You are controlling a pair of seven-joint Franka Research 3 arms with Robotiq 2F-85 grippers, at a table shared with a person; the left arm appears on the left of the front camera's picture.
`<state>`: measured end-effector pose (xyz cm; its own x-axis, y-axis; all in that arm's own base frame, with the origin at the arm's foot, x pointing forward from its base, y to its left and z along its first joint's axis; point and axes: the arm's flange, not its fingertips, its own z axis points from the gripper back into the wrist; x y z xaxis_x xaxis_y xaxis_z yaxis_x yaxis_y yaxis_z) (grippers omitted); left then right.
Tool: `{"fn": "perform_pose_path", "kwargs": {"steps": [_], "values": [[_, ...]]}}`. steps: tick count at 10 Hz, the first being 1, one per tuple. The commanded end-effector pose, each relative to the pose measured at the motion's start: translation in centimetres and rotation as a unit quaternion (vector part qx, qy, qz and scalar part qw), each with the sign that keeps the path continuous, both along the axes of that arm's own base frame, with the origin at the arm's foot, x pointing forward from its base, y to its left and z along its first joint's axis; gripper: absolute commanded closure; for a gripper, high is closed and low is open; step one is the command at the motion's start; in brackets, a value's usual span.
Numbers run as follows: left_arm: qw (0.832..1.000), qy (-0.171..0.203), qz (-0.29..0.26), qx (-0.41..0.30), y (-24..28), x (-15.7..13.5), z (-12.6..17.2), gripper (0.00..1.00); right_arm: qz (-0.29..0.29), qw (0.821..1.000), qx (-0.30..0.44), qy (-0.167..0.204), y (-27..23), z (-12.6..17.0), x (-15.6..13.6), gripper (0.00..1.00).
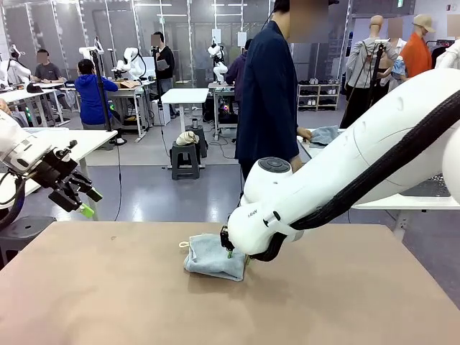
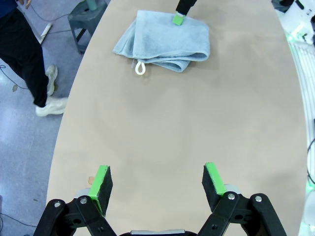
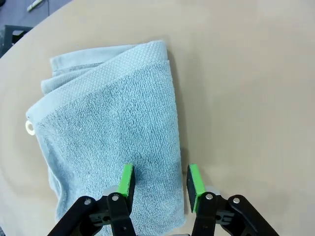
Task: Fold the towels and place them in the basket.
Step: Place the folded Towel with hook on the right side of the table.
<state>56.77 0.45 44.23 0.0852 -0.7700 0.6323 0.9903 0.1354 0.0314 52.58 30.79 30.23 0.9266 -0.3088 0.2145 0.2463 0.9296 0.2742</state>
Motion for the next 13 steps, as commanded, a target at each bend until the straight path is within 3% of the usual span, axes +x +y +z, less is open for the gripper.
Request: {"fn": "perform_pose_path", "kwargs": {"steps": [1,7,13], "values": [[1.0,-0.002,-0.001,0.005,0.0,0.0,0.1,0.07,-0.021,1.0,-0.007,-0.011,1.2,-0.5,0.3,0.45],[1.0,-0.002,-0.001,0.005,0.0,0.0,0.1,0.07,-0.009,1.0,-0.015,-0.004,0.9,-0.5,0.7,1.0],[1.0,-0.002,-0.001,0.005,0.0,0.0,0.1,0.07,0.004,1.0,-0.008,0.002,0.2,-0.5,0.5,1.0]]}}
